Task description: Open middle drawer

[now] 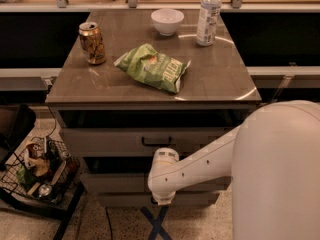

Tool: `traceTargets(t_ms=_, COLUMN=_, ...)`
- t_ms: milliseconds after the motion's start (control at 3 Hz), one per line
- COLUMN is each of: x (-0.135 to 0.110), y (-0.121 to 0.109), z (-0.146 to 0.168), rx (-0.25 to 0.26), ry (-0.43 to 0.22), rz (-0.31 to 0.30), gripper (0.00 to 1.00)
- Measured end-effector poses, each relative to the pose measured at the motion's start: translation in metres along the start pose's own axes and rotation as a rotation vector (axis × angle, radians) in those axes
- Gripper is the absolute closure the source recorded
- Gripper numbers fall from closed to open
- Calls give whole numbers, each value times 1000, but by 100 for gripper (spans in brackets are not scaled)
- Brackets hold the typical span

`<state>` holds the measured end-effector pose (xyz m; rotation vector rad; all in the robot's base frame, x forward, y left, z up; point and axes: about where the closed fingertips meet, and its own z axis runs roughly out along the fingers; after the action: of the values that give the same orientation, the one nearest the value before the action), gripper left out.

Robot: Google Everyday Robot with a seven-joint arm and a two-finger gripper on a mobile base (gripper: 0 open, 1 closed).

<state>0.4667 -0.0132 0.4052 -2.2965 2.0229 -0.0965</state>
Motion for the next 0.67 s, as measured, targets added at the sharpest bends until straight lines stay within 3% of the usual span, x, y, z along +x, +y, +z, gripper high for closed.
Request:
traceTargets(t_ms=333, x=0, y=0, z=0, rx=-1, ry=0, rz=0, gripper=85)
traceTargets(t_ms=667, x=0, y=1, z=0, rx=-2, ry=0, rz=0, gripper=100)
